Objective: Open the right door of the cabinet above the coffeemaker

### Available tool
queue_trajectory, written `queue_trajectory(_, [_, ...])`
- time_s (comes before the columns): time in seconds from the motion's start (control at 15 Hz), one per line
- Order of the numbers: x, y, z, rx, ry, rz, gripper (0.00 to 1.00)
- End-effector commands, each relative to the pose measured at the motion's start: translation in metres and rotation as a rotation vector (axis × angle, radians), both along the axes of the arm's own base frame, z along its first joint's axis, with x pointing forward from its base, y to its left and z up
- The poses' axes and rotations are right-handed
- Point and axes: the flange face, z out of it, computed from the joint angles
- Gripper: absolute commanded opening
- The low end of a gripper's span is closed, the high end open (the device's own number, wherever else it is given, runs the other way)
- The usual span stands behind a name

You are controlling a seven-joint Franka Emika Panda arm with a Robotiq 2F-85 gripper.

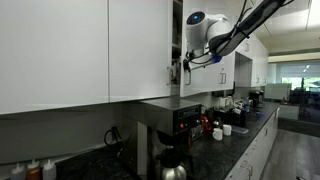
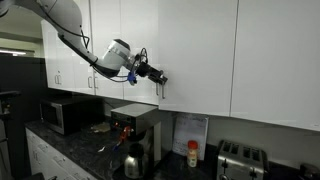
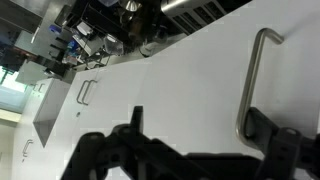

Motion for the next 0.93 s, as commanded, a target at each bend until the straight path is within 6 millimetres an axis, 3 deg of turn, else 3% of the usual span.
queue_trajectory(0.0, [-0.017, -0.055, 0.0, -0.047, 0.002, -0.101, 1.0])
queue_trajectory(0.87, [-0.043, -0.065, 0.005, -0.047, -0.003, -0.122, 1.0])
